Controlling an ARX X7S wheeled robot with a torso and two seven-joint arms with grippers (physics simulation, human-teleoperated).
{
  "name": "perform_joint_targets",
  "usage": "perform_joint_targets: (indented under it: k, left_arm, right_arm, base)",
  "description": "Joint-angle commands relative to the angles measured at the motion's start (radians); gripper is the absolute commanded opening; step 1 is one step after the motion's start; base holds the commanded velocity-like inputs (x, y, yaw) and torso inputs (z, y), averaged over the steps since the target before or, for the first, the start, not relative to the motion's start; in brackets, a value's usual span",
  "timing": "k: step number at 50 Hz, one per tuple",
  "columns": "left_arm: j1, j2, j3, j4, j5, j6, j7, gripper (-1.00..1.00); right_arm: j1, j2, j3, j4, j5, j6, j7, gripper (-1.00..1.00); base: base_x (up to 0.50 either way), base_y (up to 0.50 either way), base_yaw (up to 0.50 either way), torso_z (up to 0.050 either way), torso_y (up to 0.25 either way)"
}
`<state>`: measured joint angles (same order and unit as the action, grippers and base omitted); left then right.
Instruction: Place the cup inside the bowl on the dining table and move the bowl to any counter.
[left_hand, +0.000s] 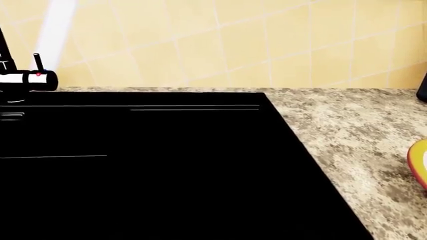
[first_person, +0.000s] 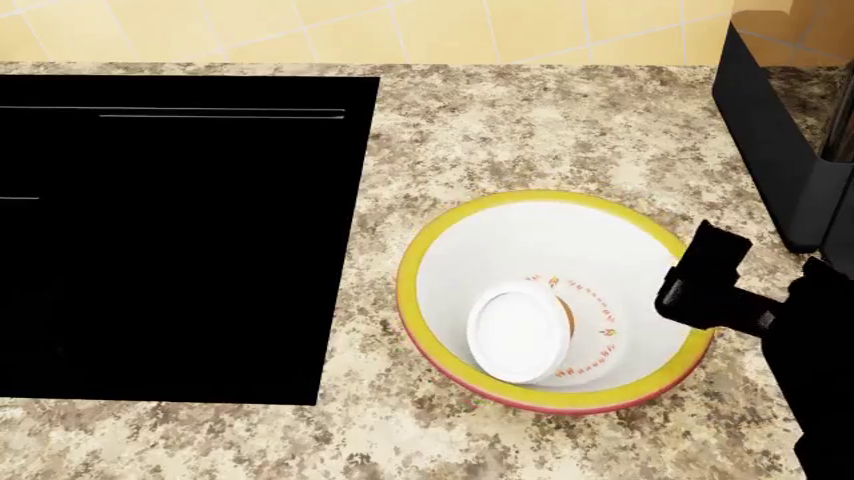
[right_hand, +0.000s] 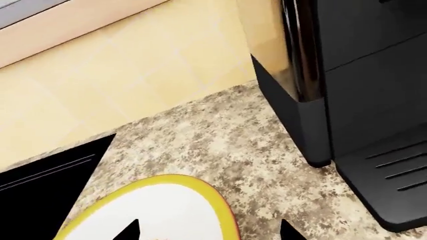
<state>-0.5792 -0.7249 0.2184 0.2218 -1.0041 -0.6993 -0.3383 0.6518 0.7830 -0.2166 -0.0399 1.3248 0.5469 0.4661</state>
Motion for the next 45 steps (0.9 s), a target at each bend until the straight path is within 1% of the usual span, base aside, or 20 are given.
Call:
perform_joint_targets:
  k: [1,2,3,5,7,8,9,10,15,17,23,29,30,35,38,39,42,45]
  left_arm:
    - [-0.016,0.008,-0.006,-0.006,0.004,0.007,-0.013,1.00]
    - [-0.022,0.017,-0.005,-0.008,0.003,0.006,-0.018,1.00]
    - [-0.029,0.023,0.001,-0.011,0.008,0.005,-0.021,1.00]
    - [-0.044,0.029,0.007,-0.018,0.013,0.001,-0.022,1.00]
    - [-0.048,0.028,0.004,-0.021,0.010,-0.001,-0.025,1.00]
    - [-0.058,0.038,0.008,-0.034,0.011,-0.015,-0.048,1.00]
    - [-0.061,0.037,0.019,-0.033,0.027,-0.014,-0.050,1.00]
    - [-0.056,0.036,0.014,-0.033,0.018,-0.016,-0.050,1.00]
    - [-0.055,0.038,0.018,-0.015,0.012,-0.036,-0.081,1.00]
    - [-0.079,0.038,0.017,-0.003,0.003,-0.062,-0.111,1.00]
    - [-0.138,0.024,-0.001,0.018,-0.041,-0.112,-0.143,1.00]
    - [-0.252,0.030,0.013,0.020,-0.090,-0.196,-0.164,1.00]
    - [-0.274,0.040,0.009,0.006,-0.107,-0.207,-0.163,1.00]
    - [-0.363,0.073,0.062,-0.095,-0.057,-0.209,-0.108,1.00]
    - [-0.456,0.107,0.113,-0.197,0.011,-0.192,-0.056,1.00]
    - [-0.470,0.112,0.120,-0.210,0.020,-0.188,-0.049,1.00]
    - [-0.573,0.142,0.168,-0.288,0.080,-0.175,0.001,1.00]
    - [-0.616,0.157,0.181,-0.323,0.098,-0.172,0.013,1.00]
  right_arm:
    - [-0.084,0.060,-0.015,-0.120,-0.163,-0.129,-0.134,1.00]
    - [-0.095,0.069,-0.027,-0.132,-0.218,-0.154,-0.148,1.00]
    - [-0.100,0.075,-0.034,-0.139,-0.252,-0.157,-0.126,1.00]
    - [-0.120,0.086,-0.060,-0.162,-0.307,-0.178,-0.153,1.00]
    - [-0.117,0.106,-0.126,-0.180,-0.446,-0.196,-0.177,1.00]
    - [-0.136,0.102,-0.114,-0.182,-0.450,-0.238,-0.198,1.00]
    - [-0.148,0.093,-0.086,-0.180,-0.395,-0.252,-0.211,1.00]
    - [-0.146,0.105,-0.103,-0.192,-0.434,-0.257,-0.220,1.00]
    - [-0.143,0.120,-0.094,-0.219,-0.418,-0.250,-0.220,1.00]
    - [-0.110,0.134,-0.092,-0.247,-0.408,-0.219,-0.204,1.00]
    - [-0.004,0.127,-0.105,-0.254,-0.393,-0.141,-0.178,1.00]
    - [0.097,0.110,-0.100,-0.234,-0.352,-0.072,-0.147,1.00]
    - [0.108,0.092,-0.078,-0.213,-0.301,-0.062,-0.136,1.00]
    - [0.217,0.056,-0.117,-0.151,-0.328,-0.015,-0.153,1.00]
    - [0.303,0.031,-0.141,-0.106,-0.344,0.017,-0.173,1.00]
    - [0.313,0.027,-0.145,-0.096,-0.347,0.019,-0.179,1.00]
    - [0.390,-0.010,-0.172,-0.013,-0.391,0.012,-0.225,1.00]
    - [0.428,-0.030,-0.193,0.030,-0.414,0.011,-0.255,1.00]
  base:
    - [0.00,0.00,0.00,0.000,0.000]
    - [0.00,0.00,0.00,0.000,0.000]
    - [0.00,0.00,0.00,0.000,0.000]
    - [0.00,0.00,0.00,0.000,0.000]
    - [0.00,0.00,0.00,0.000,0.000]
    - [0.00,0.00,0.00,0.000,0.000]
    - [0.00,0.00,0.00,0.000,0.000]
    - [0.00,0.00,0.00,0.000,0.000]
    - [0.00,0.00,0.00,0.000,0.000]
    - [0.00,0.00,0.00,0.000,0.000]
    - [0.00,0.00,0.00,0.000,0.000]
    - [0.00,0.00,0.00,0.000,0.000]
    - [0.00,0.00,0.00,0.000,0.000]
    - [0.00,0.00,0.00,0.000,0.000]
    - [0.00,0.00,0.00,0.000,0.000]
    - [0.00,0.00,0.00,0.000,0.000]
    - [0.00,0.00,0.00,0.000,0.000]
    - [0.00,0.00,0.00,0.000,0.000]
